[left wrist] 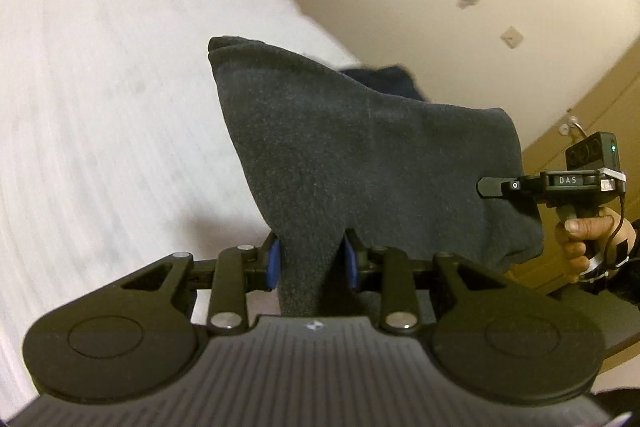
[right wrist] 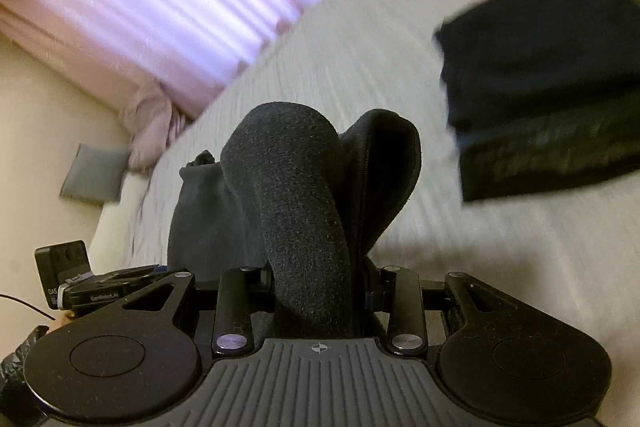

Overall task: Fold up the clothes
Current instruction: 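Lift the grey pants bundle with both grippers and carry it onto the clothes stack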

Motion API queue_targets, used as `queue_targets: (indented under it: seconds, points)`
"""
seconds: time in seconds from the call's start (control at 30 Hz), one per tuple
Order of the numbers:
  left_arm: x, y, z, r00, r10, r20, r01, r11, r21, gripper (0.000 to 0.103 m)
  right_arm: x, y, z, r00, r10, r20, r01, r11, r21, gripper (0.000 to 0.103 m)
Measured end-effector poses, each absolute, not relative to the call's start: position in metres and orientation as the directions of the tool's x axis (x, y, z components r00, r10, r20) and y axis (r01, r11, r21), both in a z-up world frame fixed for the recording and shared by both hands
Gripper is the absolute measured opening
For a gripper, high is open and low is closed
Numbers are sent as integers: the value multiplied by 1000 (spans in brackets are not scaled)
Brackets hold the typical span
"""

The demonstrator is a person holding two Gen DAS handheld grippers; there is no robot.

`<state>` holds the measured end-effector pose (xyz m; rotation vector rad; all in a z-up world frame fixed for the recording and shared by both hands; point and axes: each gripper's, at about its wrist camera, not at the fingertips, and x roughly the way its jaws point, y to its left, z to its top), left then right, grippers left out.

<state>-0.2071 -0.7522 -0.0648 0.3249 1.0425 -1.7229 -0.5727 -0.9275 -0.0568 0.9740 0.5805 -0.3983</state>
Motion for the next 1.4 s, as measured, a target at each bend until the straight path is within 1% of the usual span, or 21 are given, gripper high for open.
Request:
queue_targets:
  seconds: [0.2,0.33,0.57,0.73,0.83,0.97,1.07,1.13,1.3,1.4]
  points:
    - [-261,-857,-39,-423,-658,-623,881,-138,-453,26,-600,-1001,-14,779,-154,-608,589,512,625,35]
    - [-299,-931,-35,-418,-662,-622,884,-138,-447,26,-625,-1072,-3,775,-167,-610,597,510,619,35]
    - [-352,-1059,-53,-398,-616,-680,893,-92,-440,26,-659,-1197,-19,765,-137,-630,609,476,635,35]
    - [-372,-1127,-77,-392,-560,-730,894,-42,-447,26,-668,-1262,-51,748,-100,-656,633,405,660,35]
    - [-373,-1146,-92,-390,-519,-760,894,-17,-447,26,-673,-1287,-75,743,-70,-666,645,345,682,35]
    - [-371,-1163,-119,-387,-459,-800,897,15,-442,26,-678,-1292,-111,733,-39,-679,661,277,697,35]
    - [-368,-1169,-138,-387,-433,-814,893,45,-449,27,-681,-1293,-135,727,-34,-686,674,226,703,35]
    - [-364,-1172,-144,-404,-430,-807,878,65,-474,27,-684,-1299,-144,733,-40,-679,671,205,712,35]
    - [-360,-1169,-135,-439,-455,-775,853,60,-518,27,-692,-1295,-129,737,-31,-675,667,193,719,35]
    - [-356,-1167,-155,-441,-431,-787,851,79,-520,28,-695,-1289,-125,731,-35,-682,669,233,705,35]
